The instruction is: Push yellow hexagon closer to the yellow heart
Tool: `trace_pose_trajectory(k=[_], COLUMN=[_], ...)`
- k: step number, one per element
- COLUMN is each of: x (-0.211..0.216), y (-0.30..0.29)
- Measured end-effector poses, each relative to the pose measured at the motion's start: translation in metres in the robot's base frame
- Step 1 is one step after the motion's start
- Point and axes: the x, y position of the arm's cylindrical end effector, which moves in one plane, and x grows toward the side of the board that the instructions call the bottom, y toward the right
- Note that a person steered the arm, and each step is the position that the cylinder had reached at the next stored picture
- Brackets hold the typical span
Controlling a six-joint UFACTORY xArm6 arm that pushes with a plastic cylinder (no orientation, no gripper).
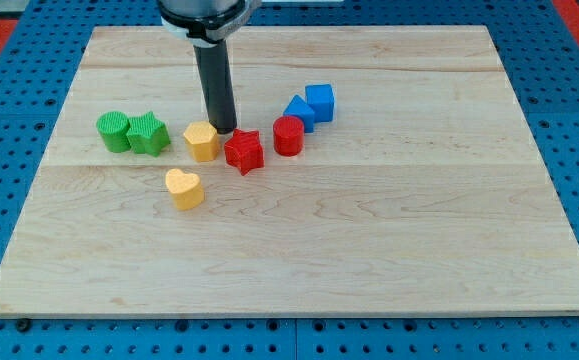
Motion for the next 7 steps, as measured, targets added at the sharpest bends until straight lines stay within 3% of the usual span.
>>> trace_pose_trajectory(k=[3,7], x=[0.022,0.046], y=[-0.033,-0.019])
